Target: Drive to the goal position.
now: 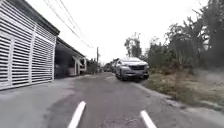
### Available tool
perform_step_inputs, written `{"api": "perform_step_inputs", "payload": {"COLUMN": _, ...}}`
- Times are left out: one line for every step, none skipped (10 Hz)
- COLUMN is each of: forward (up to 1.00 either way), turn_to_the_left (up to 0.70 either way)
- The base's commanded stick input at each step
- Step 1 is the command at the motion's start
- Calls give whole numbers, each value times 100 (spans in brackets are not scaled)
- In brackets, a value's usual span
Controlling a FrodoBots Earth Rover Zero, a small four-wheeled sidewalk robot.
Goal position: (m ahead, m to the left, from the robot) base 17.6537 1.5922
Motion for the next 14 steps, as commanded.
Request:
{"api": "perform_step_inputs", "payload": {"forward": 85, "turn_to_the_left": 0}}
{"api": "perform_step_inputs", "payload": {"forward": 85, "turn_to_the_left": 0}}
{"api": "perform_step_inputs", "payload": {"forward": 85, "turn_to_the_left": 0}}
{"api": "perform_step_inputs", "payload": {"forward": 85, "turn_to_the_left": 0}}
{"api": "perform_step_inputs", "payload": {"forward": 85, "turn_to_the_left": 0}}
{"api": "perform_step_inputs", "payload": {"forward": 85, "turn_to_the_left": 0}}
{"api": "perform_step_inputs", "payload": {"forward": 85, "turn_to_the_left": 0}}
{"api": "perform_step_inputs", "payload": {"forward": 85, "turn_to_the_left": 0}}
{"api": "perform_step_inputs", "payload": {"forward": 85, "turn_to_the_left": 0}}
{"api": "perform_step_inputs", "payload": {"forward": 85, "turn_to_the_left": 0}}
{"api": "perform_step_inputs", "payload": {"forward": 85, "turn_to_the_left": 0}}
{"api": "perform_step_inputs", "payload": {"forward": 85, "turn_to_the_left": 0}}
{"api": "perform_step_inputs", "payload": {"forward": 85, "turn_to_the_left": 0}}
{"api": "perform_step_inputs", "payload": {"forward": 85, "turn_to_the_left": 0}}
